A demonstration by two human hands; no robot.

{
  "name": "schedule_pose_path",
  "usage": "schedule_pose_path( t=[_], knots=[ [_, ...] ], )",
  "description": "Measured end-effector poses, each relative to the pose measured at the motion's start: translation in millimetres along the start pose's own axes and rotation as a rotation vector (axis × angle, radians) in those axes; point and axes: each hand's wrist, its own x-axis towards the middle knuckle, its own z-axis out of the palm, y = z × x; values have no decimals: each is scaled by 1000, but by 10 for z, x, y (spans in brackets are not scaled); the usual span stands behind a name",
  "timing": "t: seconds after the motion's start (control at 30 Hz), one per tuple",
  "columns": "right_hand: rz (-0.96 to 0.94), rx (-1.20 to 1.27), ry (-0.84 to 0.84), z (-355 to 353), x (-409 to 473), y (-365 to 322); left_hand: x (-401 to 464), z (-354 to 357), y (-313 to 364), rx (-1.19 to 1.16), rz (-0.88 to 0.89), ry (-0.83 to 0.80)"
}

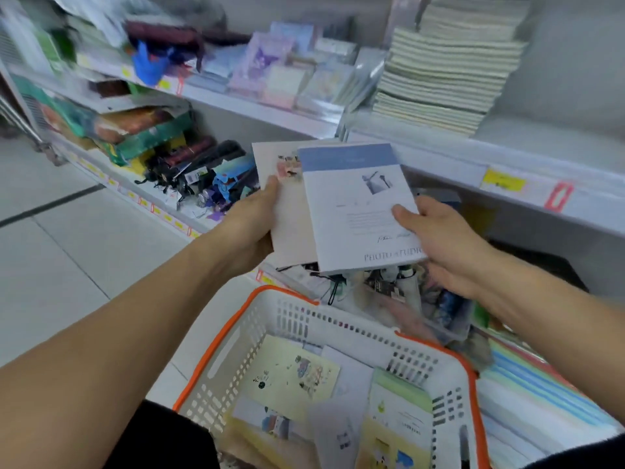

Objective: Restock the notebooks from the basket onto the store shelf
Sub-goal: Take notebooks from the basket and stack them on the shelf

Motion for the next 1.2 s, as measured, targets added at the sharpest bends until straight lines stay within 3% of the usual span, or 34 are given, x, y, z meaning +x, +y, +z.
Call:
schedule_pose_path(
  t=[0.17, 0.23, 0.3, 0.4, 0.47, 0.6, 0.77, 0.87, 1.0, 1.2],
  knots=[
    [-162, -6, 62, 53, -61, -133, -221, 410, 65, 16, 87, -237],
    [-215, 12, 67, 10, -96, -196, -246, 495, 75, -4, 119, -214],
    [-140, 122, 17, -65, -145, -263, -241, 544, 111, -7, 170, -156],
    [-3, 105, -198, -160, -297, -391, -224, 640, 196, 21, 271, -103],
    [-42, 97, -243, -215, -375, -480, -230, 731, 271, 61, 354, -112],
    [-222, 142, -44, -351, -332, -797, -191, 996, 701, 28, 353, -186],
    [-162, 556, 111, -758, 356, -1741, 108, 1368, 1436, 91, 341, -254],
    [-149, 652, 158, -1029, 953, -2290, 284, 1482, 1672, 121, 293, -268],
    [-110, 438, 188, -1224, 1447, -2600, 465, 1543, 1712, 197, 261, -283],
    [-143, -523, 554, -1301, 1713, -2635, 596, 1493, 1577, 235, 248, -233]
  ],
)
